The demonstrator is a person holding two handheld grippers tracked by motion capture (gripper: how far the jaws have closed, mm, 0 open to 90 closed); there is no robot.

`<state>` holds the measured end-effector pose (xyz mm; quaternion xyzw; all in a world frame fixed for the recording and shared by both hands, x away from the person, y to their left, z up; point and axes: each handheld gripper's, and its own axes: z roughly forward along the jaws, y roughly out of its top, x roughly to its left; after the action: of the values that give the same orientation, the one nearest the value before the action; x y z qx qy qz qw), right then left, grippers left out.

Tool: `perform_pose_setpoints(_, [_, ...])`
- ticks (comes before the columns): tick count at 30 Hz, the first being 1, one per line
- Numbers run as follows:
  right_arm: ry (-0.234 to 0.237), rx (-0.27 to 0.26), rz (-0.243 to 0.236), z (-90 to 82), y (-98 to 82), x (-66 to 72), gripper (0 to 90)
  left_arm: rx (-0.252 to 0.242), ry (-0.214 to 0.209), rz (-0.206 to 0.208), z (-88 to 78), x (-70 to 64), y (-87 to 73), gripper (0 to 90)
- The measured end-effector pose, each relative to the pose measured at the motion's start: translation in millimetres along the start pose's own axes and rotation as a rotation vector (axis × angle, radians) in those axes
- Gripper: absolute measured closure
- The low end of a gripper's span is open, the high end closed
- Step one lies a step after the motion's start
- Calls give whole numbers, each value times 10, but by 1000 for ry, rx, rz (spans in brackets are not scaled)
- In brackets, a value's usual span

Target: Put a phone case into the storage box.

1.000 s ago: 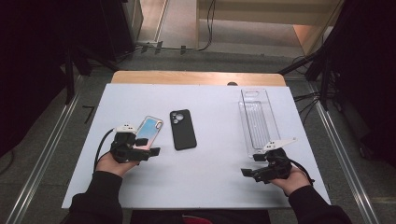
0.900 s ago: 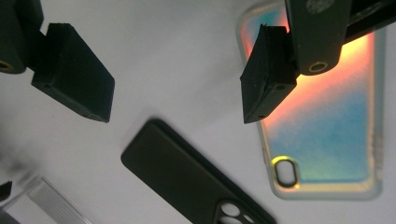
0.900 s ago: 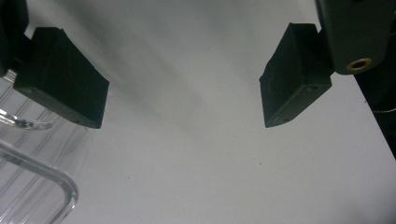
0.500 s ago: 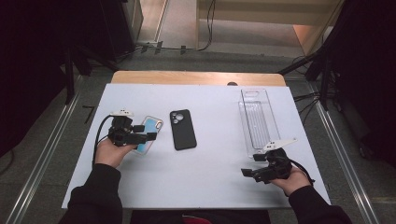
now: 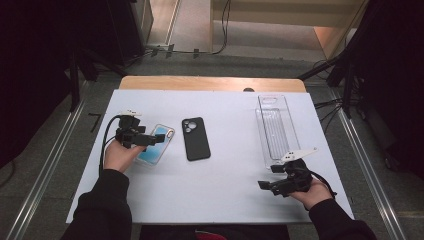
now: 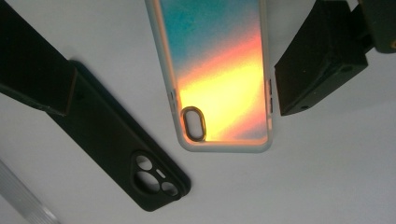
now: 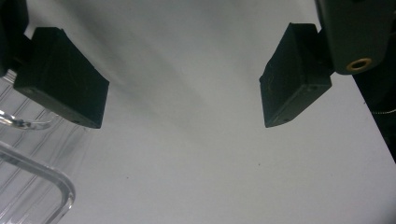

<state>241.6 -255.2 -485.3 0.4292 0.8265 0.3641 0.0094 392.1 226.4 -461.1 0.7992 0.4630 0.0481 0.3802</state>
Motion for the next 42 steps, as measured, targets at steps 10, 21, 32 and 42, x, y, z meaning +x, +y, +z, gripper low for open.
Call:
perform_pose_setpoints(10, [-2, 0, -2, -2, -3, -1, 137, 75, 33, 23, 116, 12, -46, 0])
perform_pose_setpoints(21, [-4, 2, -2, -2, -5, 1, 137, 138, 43, 59, 239, 0, -97, 0])
perform_pose_setpoints(32, [-6, 5, -1, 1, -6, 3, 137, 160, 111, 98, 314, -69, -145, 0])
perform_pose_setpoints(42, [-8, 8, -7, 5, -8, 1, 137, 150, 221, 150, 344, -169, -193, 80])
